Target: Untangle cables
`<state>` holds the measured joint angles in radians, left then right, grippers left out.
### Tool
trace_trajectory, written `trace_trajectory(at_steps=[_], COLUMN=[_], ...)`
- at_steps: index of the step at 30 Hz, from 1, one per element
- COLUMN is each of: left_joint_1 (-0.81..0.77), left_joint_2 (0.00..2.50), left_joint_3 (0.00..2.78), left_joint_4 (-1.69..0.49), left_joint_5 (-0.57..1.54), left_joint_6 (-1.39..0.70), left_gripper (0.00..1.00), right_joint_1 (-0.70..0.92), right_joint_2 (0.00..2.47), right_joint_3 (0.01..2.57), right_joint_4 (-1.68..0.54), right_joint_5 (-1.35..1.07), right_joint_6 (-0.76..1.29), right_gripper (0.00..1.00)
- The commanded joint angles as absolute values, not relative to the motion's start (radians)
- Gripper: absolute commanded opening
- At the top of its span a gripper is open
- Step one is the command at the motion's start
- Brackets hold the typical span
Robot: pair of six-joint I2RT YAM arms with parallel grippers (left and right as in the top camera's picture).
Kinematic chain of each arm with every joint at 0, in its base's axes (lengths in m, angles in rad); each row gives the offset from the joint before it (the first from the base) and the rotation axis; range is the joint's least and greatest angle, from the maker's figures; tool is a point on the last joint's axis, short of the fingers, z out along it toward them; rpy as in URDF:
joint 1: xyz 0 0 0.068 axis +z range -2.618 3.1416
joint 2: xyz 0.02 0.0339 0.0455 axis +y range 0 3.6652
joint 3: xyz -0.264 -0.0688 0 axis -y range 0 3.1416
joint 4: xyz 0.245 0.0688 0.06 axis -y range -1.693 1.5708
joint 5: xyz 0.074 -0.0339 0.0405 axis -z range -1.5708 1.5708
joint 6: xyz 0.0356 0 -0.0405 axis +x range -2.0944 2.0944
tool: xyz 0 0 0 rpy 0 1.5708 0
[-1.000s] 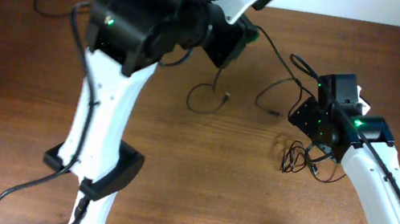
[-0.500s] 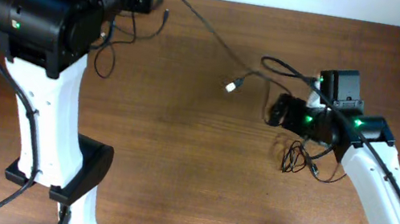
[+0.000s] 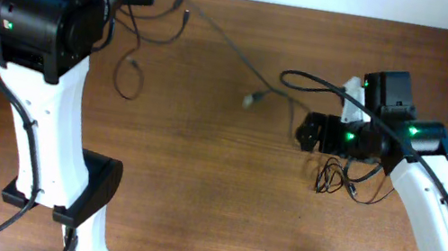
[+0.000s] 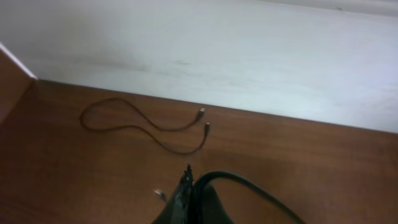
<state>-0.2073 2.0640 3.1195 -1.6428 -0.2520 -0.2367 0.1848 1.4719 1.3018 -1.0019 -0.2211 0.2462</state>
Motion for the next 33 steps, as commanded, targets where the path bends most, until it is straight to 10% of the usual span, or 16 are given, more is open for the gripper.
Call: trace_trajectory(at_steps=[1,7,11,15,19,23,25,27,33], left_joint_1=[-0.191,-0.167,-0.124,-0.12,-0.119,-0.085,-0.051,-0.015,-0.006], left_joint_2=[2.03,2.03,2.03,2.03,2.03,2.03,2.03,2.03,2.03], left_joint_3=[3.128,3.128,3.128,3.128,3.128,3.118,3.102,3.092,3.09], left_joint_4=[-1.641,-1.655,-1.663,-1.666,-1.665,-1.688,-1.688,-1.686,-1.591], left_joint_5=[-0.292,-0.424,-0.424,-0.398,-0.416,-0.638,-0.626,-0.507,0.387], left_joint_6=[-0.276,-0.277,-0.325,-0.326,-0.326,-0.414,-0.419,-0.419,-0.065], left_gripper=[0.0,0.0,0.0,0.0,0.0,0.0,0.0,0.0,0.0], right_joint_1=[0.183,0.183,0.184,0.183,0.213,0.222,0.223,0.222,0.223], right_joint_2=[1.472,1.472,1.472,1.472,1.472,1.472,1.472,1.472,1.472], right_joint_3=[1.314,1.314,1.314,1.314,1.314,1.314,1.314,1.314,1.314], right_joint_4=[-0.979,-0.98,-0.976,-0.881,-0.844,-0.874,-0.885,-0.943,-0.854], right_joint_5=[-0.187,-0.131,-0.596,-0.331,-1.014,-0.932,-0.488,-0.145,-0.403], right_joint_6=[0.238,0.281,-0.172,0.407,-0.163,-0.134,0.146,0.356,0.311], right_gripper=[0.98,0.98,0.98,0.98,0.98,0.98,0.98,0.98,0.98])
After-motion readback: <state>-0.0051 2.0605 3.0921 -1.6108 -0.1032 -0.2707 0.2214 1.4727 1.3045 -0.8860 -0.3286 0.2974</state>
